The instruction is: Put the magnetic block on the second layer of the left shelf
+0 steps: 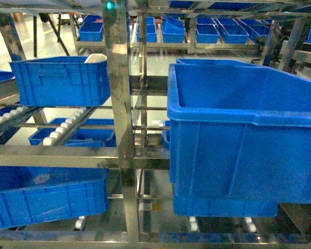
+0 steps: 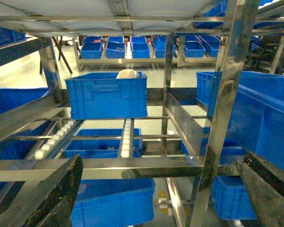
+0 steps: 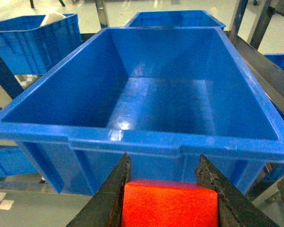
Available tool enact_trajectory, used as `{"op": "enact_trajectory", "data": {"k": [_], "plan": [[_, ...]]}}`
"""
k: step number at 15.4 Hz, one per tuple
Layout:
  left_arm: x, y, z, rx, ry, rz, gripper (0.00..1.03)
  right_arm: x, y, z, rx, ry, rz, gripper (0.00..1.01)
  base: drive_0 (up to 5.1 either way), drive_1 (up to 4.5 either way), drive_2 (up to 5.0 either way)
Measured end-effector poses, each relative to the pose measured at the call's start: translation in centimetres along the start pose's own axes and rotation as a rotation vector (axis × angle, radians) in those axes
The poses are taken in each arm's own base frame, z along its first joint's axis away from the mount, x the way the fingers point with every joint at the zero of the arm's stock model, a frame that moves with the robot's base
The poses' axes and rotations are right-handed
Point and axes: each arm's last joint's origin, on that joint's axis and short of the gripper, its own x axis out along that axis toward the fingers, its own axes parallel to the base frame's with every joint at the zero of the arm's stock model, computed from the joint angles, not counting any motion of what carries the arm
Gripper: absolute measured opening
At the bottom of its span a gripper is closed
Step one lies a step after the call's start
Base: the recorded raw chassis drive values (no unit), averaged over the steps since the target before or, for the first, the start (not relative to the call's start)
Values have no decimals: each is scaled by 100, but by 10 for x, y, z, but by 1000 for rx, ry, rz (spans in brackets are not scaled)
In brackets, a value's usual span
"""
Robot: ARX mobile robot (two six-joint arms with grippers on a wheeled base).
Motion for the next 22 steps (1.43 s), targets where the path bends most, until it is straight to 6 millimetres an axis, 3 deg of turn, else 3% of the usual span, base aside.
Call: {"op": "enact_trajectory", "data": {"k": [6, 12, 16, 18, 22], "plan": [[0, 0, 0, 0, 4, 0, 98, 1, 0, -1, 1, 8, -1, 33, -1, 427, -428], [0, 0, 0, 0, 0, 0, 98, 5, 0, -3, -2, 34, 1, 33, 0, 0, 0], [0, 0, 0, 0, 0, 0, 98, 44, 5, 4, 88, 72, 46, 33, 0, 0, 0], [0, 0, 0, 0, 0, 0, 98, 78, 8, 11, 118, 105, 61, 33, 0, 0, 0], [0, 0, 0, 0, 0, 0, 98, 129, 9, 6, 132, 219, 92, 33, 0, 0, 0]]}}
